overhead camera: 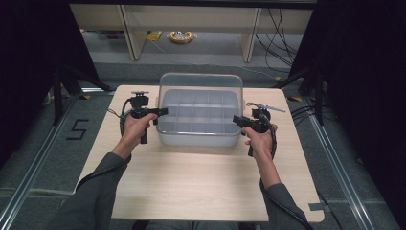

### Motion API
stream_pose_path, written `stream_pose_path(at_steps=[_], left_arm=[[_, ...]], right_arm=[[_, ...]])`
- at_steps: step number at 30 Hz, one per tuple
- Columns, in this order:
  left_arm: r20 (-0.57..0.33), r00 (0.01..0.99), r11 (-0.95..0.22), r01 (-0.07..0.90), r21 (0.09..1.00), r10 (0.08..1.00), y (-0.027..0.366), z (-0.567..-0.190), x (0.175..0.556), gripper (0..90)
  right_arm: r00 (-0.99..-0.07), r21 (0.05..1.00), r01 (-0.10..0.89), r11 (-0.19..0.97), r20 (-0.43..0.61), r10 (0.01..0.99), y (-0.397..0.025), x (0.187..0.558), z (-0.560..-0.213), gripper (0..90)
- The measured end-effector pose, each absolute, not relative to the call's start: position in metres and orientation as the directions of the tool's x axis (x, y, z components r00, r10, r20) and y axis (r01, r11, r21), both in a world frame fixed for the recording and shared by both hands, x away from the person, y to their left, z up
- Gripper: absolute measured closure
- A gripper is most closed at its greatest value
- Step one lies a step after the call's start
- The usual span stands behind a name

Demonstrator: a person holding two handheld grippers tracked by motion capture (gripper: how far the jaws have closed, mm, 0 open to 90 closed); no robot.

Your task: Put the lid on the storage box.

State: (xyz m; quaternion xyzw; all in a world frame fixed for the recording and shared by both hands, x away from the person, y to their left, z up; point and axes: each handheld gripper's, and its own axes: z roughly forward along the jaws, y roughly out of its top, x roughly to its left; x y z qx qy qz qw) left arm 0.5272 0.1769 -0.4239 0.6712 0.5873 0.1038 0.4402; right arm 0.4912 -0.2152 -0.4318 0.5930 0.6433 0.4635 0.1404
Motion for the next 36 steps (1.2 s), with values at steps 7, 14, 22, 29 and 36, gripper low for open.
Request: stream_pose_path(at_steps=[7,14,22,29,36], left_arm=[[-0.385,0.276,0.088,0.703,0.706,0.881,0.177,-0.434,0.530,52.0],[-0.360,0.287,0.064,0.697,0.714,0.888,0.177,-0.440,0.532,50.2],[-0.343,0.297,0.057,0.677,0.734,0.891,0.177,-0.442,0.529,49.5],[-0.163,0.320,-0.083,0.632,0.770,0.933,0.166,-0.445,0.523,52.2],[-0.170,0.318,-0.079,0.640,0.764,0.933,0.166,-0.444,0.524,53.1]], right_arm=[[-0.224,0.739,0.652,-0.172,0.404,0.887,-0.211,0.494,-0.435,58.1],[-0.195,0.722,0.664,-0.192,0.415,0.889,-0.210,0.496,-0.441,57.7],[-0.194,0.722,0.664,-0.197,0.420,0.886,-0.210,0.497,-0.444,57.5],[-0.190,0.707,0.672,-0.218,0.450,0.873,-0.210,0.497,-0.442,56.3],[-0.186,0.703,0.678,-0.214,0.445,0.876,-0.208,0.498,-0.441,56.0]])
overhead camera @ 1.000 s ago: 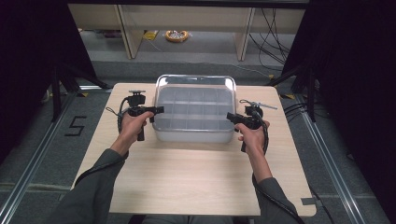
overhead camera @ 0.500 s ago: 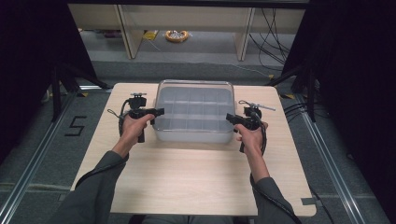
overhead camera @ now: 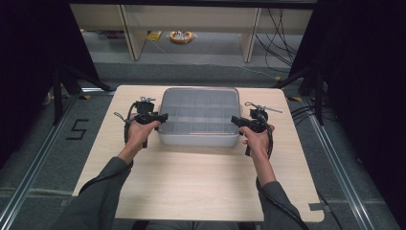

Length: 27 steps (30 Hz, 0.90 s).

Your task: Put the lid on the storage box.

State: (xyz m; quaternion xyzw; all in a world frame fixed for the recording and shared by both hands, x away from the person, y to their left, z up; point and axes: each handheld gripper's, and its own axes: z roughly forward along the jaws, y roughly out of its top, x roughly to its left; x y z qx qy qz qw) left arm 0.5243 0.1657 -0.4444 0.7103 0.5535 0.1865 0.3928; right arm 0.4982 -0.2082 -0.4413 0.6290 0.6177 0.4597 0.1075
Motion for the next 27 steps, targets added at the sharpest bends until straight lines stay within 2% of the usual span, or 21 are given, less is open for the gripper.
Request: stream_pose_path(at_steps=[1,7,8,10,11,12,14,15,19,22,23,27], left_arm=[[-0.154,0.334,-0.108,0.649,0.753,0.930,0.168,-0.443,0.524,53.1],[-0.156,0.329,-0.102,0.646,0.757,0.931,0.168,-0.444,0.524,53.2],[-0.175,0.311,-0.068,0.636,0.769,0.934,0.165,-0.445,0.524,53.2],[-0.173,0.314,-0.073,0.638,0.767,0.934,0.166,-0.446,0.524,53.6],[-0.172,0.313,-0.072,0.636,0.768,0.934,0.166,-0.446,0.524,53.6],[-0.172,0.313,-0.072,0.636,0.768,0.934,0.166,-0.446,0.524,53.6],[-0.174,0.313,-0.070,0.636,0.769,0.934,0.166,-0.446,0.524,53.6],[-0.159,0.327,-0.096,0.644,0.759,0.932,0.168,-0.445,0.524,53.6],[-0.166,0.324,-0.090,0.647,0.757,0.931,0.168,-0.445,0.523,53.7],[-0.210,0.308,-0.048,0.658,0.752,0.928,0.169,-0.445,0.524,53.6],[-0.210,0.308,-0.048,0.658,0.752,0.928,0.169,-0.445,0.524,53.3],[-0.236,0.308,-0.027,0.658,0.753,0.921,0.172,-0.444,0.520,49.4]], right_arm=[[-0.186,0.703,0.678,-0.214,0.445,0.876,-0.208,0.498,-0.441,56.0],[-0.228,0.733,0.661,-0.162,0.402,0.887,-0.213,0.502,-0.443,55.4],[-0.222,0.731,0.662,-0.164,0.400,0.889,-0.212,0.503,-0.442,54.1],[-0.219,0.759,0.642,-0.111,0.319,0.922,-0.212,0.503,-0.438,54.0],[-0.208,0.760,0.640,-0.112,0.311,0.927,-0.211,0.502,-0.435,54.9],[-0.200,0.740,0.655,-0.156,0.369,0.908,-0.211,0.502,-0.433,56.0],[-0.204,0.723,0.668,-0.176,0.406,0.891,-0.212,0.502,-0.432,56.5],[-0.254,0.767,0.635,-0.092,0.320,0.913,-0.216,0.503,-0.432,57.0],[-0.250,0.758,0.643,-0.109,0.342,0.906,-0.216,0.501,-0.429,57.8],[-0.218,0.730,0.667,-0.148,0.381,0.898,-0.212,0.497,-0.426,57.8],[-0.262,0.765,0.638,-0.095,0.331,0.907,-0.216,0.500,-0.428,57.9],[-0.239,0.752,0.649,-0.115,0.345,0.908,-0.217,0.498,-0.426,57.6]])
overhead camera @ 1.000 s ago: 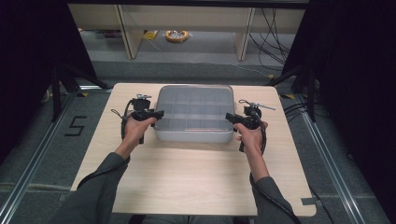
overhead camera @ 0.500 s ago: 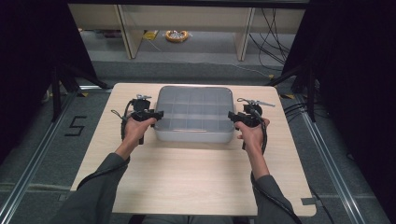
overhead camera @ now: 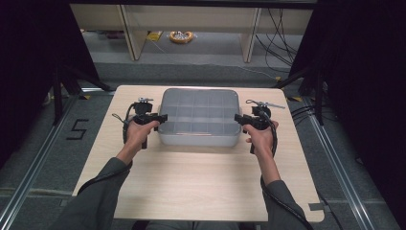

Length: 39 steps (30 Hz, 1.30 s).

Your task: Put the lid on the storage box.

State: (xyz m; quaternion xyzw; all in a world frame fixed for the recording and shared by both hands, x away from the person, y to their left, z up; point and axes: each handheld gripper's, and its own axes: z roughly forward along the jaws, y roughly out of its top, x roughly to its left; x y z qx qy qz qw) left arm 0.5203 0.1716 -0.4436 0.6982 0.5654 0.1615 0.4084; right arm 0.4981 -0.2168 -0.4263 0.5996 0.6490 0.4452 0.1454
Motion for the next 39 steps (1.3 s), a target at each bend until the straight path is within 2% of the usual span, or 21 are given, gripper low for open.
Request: stream_pose_path(at_steps=[4,5,8,12,15,16,18,22,23,26,28,30,35,36,39], left_arm=[[-0.244,0.306,-0.009,0.639,0.769,0.920,0.175,-0.438,0.515,45.9],[-0.255,0.313,-0.005,0.641,0.767,0.915,0.177,-0.435,0.513,44.0],[-0.265,0.332,-0.009,0.639,0.769,0.905,0.179,-0.431,0.507,43.1],[-0.273,0.356,-0.018,0.637,0.771,0.894,0.181,-0.429,0.497,42.1],[-0.273,0.381,-0.035,0.634,0.772,0.883,0.182,-0.428,0.491,41.9],[-0.275,0.386,-0.038,0.635,0.771,0.880,0.182,-0.428,0.489,41.8],[-0.281,0.394,-0.038,0.635,0.772,0.875,0.181,-0.427,0.486,41.5],[-0.292,0.406,-0.033,0.629,0.777,0.866,0.180,-0.427,0.480,41.4],[-0.284,0.416,-0.046,0.627,0.778,0.864,0.181,-0.427,0.479,41.3],[-0.300,0.422,-0.034,0.624,0.781,0.856,0.180,-0.428,0.474,40.9],[-0.304,0.432,-0.038,0.625,0.780,0.849,0.180,-0.428,0.470,40.1],[-0.298,0.448,-0.058,0.627,0.777,0.843,0.181,-0.429,0.466,38.8],[-0.311,0.456,-0.046,0.619,0.784,0.834,0.182,-0.432,0.453,37.2],[-0.312,0.456,-0.045,0.619,0.784,0.834,0.182,-0.433,0.452,35.8],[-0.308,0.458,-0.050,0.618,0.785,0.834,0.183,-0.434,0.446,34.1]], right_arm=[[-0.226,0.740,0.657,-0.142,0.373,0.900,-0.219,0.495,-0.424,57.1],[-0.261,0.768,0.632,-0.102,0.335,0.905,-0.224,0.495,-0.426,56.6],[-0.267,0.768,0.632,-0.104,0.342,0.901,-0.226,0.493,-0.426,55.9],[-0.234,0.741,0.655,-0.149,0.387,0.892,-0.225,0.487,-0.426,54.5],[-0.234,0.743,0.653,-0.146,0.382,0.894,-0.226,0.486,-0.427,53.9],[-0.270,0.773,0.626,-0.101,0.337,0.902,-0.229,0.488,-0.430,53.6],[-0.245,0.746,0.650,-0.143,0.384,0.890,-0.226,0.484,-0.427,52.9],[-0.279,0.777,0.621,-0.099,0.338,0.899,-0.228,0.483,-0.428,52.2],[-0.274,0.763,0.634,-0.121,0.369,0.888,-0.226,0.479,-0.426,51.8],[-0.298,0.783,0.615,-0.094,0.341,0.892,-0.226,0.478,-0.426,51.1],[-0.288,0.770,0.628,-0.110,0.362,0.887,-0.223,0.474,-0.424,50.5],[-0.322,0.788,0.610,-0.083,0.343,0.882,-0.224,0.471,-0.423,49.0],[-0.333,0.793,0.604,-0.076,0.338,0.881,-0.223,0.465,-0.423,47.6],[-0.308,0.765,0.634,-0.114,0.385,0.870,-0.220,0.459,-0.421,47.0],[-0.327,0.783,0.614,-0.095,0.362,0.873,-0.221,0.457,-0.423,43.8]])
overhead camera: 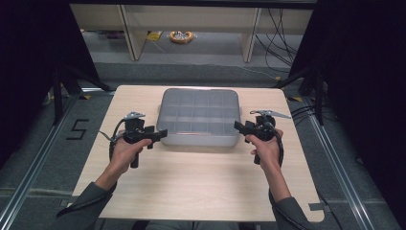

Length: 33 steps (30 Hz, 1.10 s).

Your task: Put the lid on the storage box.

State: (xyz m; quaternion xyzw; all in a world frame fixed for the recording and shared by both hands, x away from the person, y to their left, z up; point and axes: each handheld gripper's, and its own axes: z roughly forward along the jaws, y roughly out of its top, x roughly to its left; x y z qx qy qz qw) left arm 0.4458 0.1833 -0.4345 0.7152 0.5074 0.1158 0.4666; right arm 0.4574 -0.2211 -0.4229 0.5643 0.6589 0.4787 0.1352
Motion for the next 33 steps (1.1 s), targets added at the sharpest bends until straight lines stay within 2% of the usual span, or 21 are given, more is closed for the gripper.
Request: stream_pose_path(at_steps=[7,10,11,13,14,15,16,17,24,33], left_arm=[[-0.318,0.468,-0.059,0.630,0.774,0.825,0.186,-0.442,0.435,31.1],[-0.320,0.474,-0.060,0.627,0.776,0.821,0.186,-0.442,0.432,30.2],[-0.322,0.473,-0.059,0.630,0.775,0.820,0.186,-0.442,0.431,30.0],[-0.319,0.481,-0.062,0.623,0.780,0.817,0.186,-0.443,0.429,29.2],[-0.322,0.481,-0.058,0.621,0.781,0.815,0.186,-0.443,0.427,28.7],[-0.317,0.483,-0.065,0.622,0.780,0.816,0.186,-0.443,0.426,28.5],[-0.319,0.485,-0.064,0.620,0.782,0.814,0.186,-0.443,0.425,28.0],[-0.321,0.485,-0.062,0.621,0.781,0.814,0.186,-0.443,0.424,27.3],[-0.322,0.507,-0.076,0.617,0.784,0.800,0.185,-0.448,0.413,24.8],[-0.319,0.527,-0.090,0.611,0.787,0.788,0.185,-0.456,0.403,20.8]], right_arm=[[-0.351,0.804,0.591,-0.062,0.325,0.878,-0.220,0.452,-0.423,37.9],[-0.324,0.777,0.622,-0.094,0.365,0.873,-0.214,0.446,-0.420,35.1],[-0.366,0.807,0.588,-0.055,0.325,0.872,-0.217,0.448,-0.421,34.3],[-0.345,0.789,0.609,-0.078,0.352,0.870,-0.212,0.444,-0.420,32.6],[-0.364,0.805,0.592,-0.044,0.316,0.876,-0.214,0.444,-0.421,31.9],[-0.374,0.810,0.585,-0.035,0.308,0.875,-0.214,0.444,-0.421,31.3],[-0.361,0.799,0.598,-0.072,0.348,0.866,-0.210,0.441,-0.420,30.6],[-0.387,0.814,0.580,-0.038,0.317,0.866,-0.211,0.440,-0.423,29.9],[-0.407,0.829,0.558,-0.029,0.304,0.861,-0.211,0.432,-0.425,29.6],[-0.410,0.817,0.575,-0.048,0.338,0.847,-0.209,0.418,-0.432,29.2]])
